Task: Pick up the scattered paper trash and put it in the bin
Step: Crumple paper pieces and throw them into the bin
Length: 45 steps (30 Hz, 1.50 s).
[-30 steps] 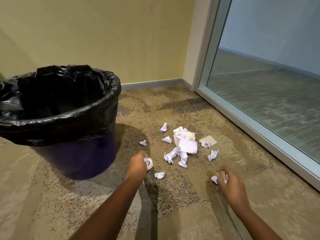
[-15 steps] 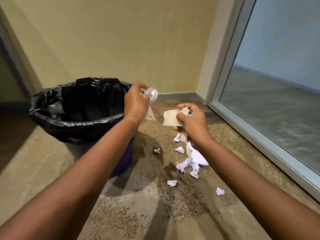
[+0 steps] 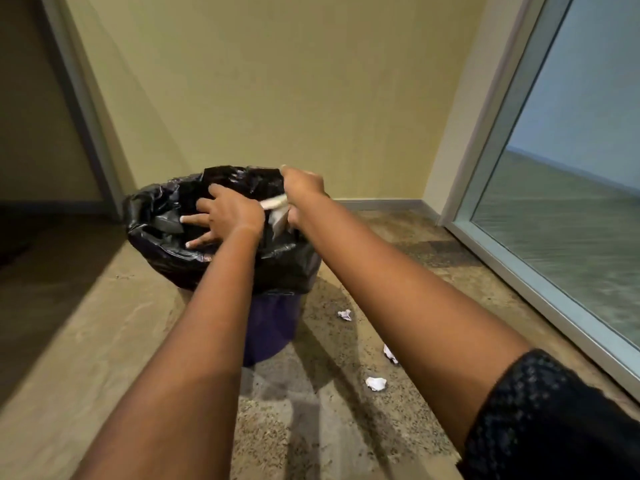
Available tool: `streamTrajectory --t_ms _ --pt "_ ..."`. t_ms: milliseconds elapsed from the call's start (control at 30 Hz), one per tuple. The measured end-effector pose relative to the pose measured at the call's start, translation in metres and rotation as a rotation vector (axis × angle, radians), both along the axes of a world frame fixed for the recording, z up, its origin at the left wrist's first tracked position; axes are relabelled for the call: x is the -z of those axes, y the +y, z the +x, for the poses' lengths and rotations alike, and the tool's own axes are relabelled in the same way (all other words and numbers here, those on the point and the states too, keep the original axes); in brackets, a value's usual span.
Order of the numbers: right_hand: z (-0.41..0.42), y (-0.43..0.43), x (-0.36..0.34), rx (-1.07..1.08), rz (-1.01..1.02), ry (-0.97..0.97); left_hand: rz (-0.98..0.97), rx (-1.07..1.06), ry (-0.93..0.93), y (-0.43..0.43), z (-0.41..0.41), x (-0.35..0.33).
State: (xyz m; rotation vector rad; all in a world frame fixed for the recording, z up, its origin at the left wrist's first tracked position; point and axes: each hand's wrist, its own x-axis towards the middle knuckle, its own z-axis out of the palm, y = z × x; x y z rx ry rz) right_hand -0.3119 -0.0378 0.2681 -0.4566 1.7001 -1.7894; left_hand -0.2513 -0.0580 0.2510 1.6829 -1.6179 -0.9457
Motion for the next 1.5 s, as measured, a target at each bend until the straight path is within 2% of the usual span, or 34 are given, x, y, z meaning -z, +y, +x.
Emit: streamTrajectory --t_ms 100,233,400,467,533,633,767,900,1067,1167,1267,1400,1500 --pt "0.000 -0.011 0.014 -0.037 0.031 -0.044 -0.018 -0.025 0.114 0.001 -0.007 -0.009" --pt "-0.010 0.005 0.017 -0.005 -0.050 -0.039 -0.209 0.001 0.233 0.016 -0.032 -0.023" --pt "-0.051 0.055 0.031 0.021 -0.305 -0.174 -0.420 0.231 0.318 0.073 -0.074 -0.008" --pt "-0.069 0.076 0.041 0.093 -0.299 -0.115 -0.477 0.362 0.273 0.089 -0.086 0.006" --pt "-0.088 0.094 0.057 0.215 -0.093 0.103 -0.503 0.504 0.189 0.100 -0.095 0.023" --pt "-0.115 0.140 0.085 0.250 0.192 0.190 -0.472 0.666 -0.030 0.113 -0.103 0.058" --pt "-0.149 0.207 0.126 0.095 0.776 0.470 -0.264 0.817 -0.316 0.123 -0.104 0.111" --pt "-0.161 0.258 0.174 -0.144 1.231 0.497 -0.048 0.930 -0.621 0.123 -0.099 0.158" --pt "-0.154 0.286 0.231 -0.209 1.219 0.350 0.045 0.994 -0.723 0.128 -0.092 0.200" --pt "-0.154 0.290 0.254 -0.213 1.234 0.406 0.074 1.023 -0.709 0.134 -0.092 0.217" --pt "-0.153 0.291 0.265 -0.173 1.244 0.547 0.054 1.046 -0.695 0.141 -0.093 0.233" --pt "-0.160 0.292 0.271 -0.204 1.131 0.594 -0.035 1.038 -0.667 0.146 -0.100 0.247" --pt "-0.183 0.293 0.275 -0.096 1.050 0.619 -0.027 0.980 -0.571 0.143 -0.110 0.253"
